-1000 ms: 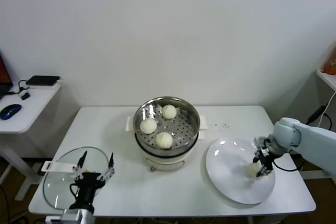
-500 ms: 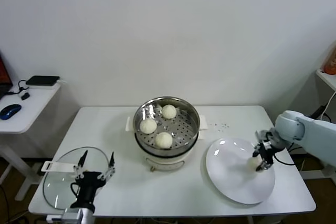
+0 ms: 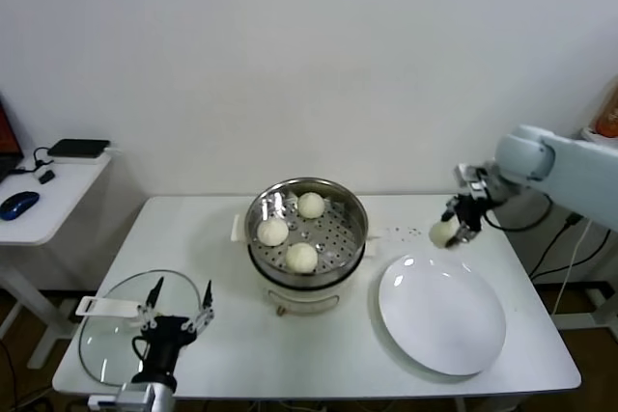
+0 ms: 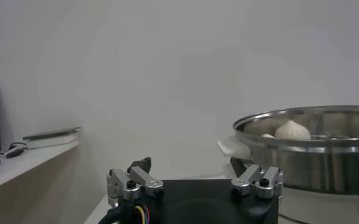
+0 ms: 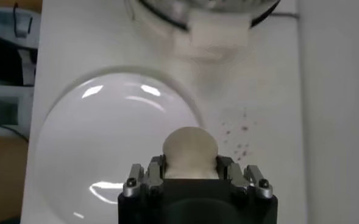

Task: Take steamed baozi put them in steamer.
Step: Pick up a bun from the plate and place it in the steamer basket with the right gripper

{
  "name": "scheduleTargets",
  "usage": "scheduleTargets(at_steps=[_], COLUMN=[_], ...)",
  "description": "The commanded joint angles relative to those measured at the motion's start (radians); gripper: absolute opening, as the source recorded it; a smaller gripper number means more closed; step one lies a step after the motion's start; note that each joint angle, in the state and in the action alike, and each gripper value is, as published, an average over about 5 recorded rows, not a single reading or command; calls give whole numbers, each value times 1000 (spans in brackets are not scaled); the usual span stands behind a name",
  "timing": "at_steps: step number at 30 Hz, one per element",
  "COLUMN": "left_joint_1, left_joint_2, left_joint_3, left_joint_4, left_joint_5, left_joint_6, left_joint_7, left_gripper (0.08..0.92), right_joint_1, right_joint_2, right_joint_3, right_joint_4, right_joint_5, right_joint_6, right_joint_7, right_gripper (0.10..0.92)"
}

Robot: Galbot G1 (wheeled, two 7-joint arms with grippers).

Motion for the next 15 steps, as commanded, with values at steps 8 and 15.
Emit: scheduleTargets(at_steps=[8,15], left_joint_1=[-10,-5], left_joint_2=[2,2], left_joint_3=[5,0], left_joint_4=[-2,-7], left_joint_5=[1,1], left_joint_6=[3,2], left_joint_7=[0,0], left_gripper=[823,823], right_joint_1=[213,107], right_joint_2=[411,510], right_joint_3=[-37,1], right_joint_4=[-156,-168], right_joint_5=[289,259], right_joint_6=[-29,-61], right_joint_7=[-4,34], right_gripper=[565,566])
